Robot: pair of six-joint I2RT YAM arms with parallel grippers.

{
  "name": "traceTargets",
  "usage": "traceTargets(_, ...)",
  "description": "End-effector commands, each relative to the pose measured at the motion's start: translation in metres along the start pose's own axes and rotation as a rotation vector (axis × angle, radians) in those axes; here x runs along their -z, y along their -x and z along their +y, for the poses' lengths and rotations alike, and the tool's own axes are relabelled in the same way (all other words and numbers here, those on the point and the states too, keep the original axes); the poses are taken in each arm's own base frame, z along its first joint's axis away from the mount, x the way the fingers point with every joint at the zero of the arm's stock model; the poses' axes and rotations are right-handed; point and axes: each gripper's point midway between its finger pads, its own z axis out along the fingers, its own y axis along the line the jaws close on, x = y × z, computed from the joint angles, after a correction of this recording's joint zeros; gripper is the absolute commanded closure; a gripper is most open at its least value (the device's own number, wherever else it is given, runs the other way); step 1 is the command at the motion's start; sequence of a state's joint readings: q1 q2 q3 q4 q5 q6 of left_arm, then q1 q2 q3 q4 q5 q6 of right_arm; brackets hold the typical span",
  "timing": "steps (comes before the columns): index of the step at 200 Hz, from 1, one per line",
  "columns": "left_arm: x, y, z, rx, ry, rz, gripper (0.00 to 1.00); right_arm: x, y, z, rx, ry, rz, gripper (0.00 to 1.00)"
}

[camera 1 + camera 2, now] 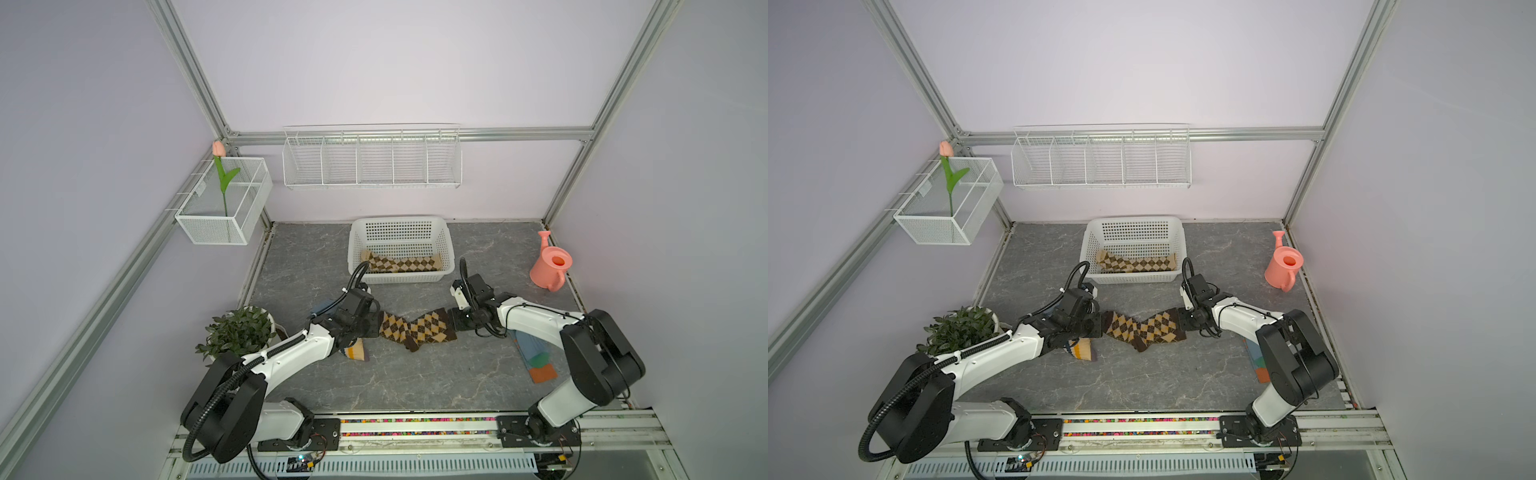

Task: Place the socks together as a pair
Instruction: Pick up a pair of socks from the center of the board.

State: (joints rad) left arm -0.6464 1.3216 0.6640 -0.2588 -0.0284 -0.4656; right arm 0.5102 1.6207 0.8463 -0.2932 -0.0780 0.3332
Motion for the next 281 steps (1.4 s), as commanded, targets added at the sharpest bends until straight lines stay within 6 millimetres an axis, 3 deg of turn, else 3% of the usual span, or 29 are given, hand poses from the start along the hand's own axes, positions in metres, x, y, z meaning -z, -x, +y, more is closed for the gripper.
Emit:
traceTargets(1,0.001,0.006,-0.005,0.001,-0.020,-0.023,1.00,-0.001,0.019,0.013,-0.005,0.062,-0.049,0.50)
traceTargets(36,0.000,0.005,-0.005,0.002,-0.022,-0.022,1.00,0.001,0.019,0.018,-0.012,0.095,-0.050,0.73)
traceTargets(58,0.000,0.005,-0.005,0.005,-0.023,-0.023,1.00,0.013,0.021,0.022,0.005,0.086,-0.074,0.83)
traceTargets(109,0.002,0.007,-0.004,0.005,-0.018,-0.029,1.00,0.044,0.009,0.042,0.078,0.062,-0.090,0.92)
traceTargets(137,0.002,0.007,-0.003,0.003,-0.012,-0.029,1.00,0.060,-0.005,0.052,0.092,0.087,-0.105,0.92)
traceTargets(164,0.001,0.007,-0.005,0.004,-0.019,-0.027,1.00,0.064,-0.023,0.048,0.079,0.092,-0.101,0.92)
traceTargets(207,0.002,0.008,-0.006,0.004,-0.023,-0.026,1.00,0.034,-0.051,0.029,0.054,0.056,-0.044,0.92)
traceTargets(229,0.004,0.007,-0.005,0.003,-0.021,-0.026,1.00,0.019,-0.054,0.021,0.037,0.045,-0.026,0.91)
traceTargets(255,0.007,0.008,-0.005,-0.001,-0.019,-0.025,1.00,0.007,-0.055,0.013,0.030,0.028,-0.003,0.80)
traceTargets(281,0.008,0.008,-0.005,-0.005,-0.016,-0.024,1.00,0.015,-0.047,0.009,0.026,0.025,-0.031,0.66)
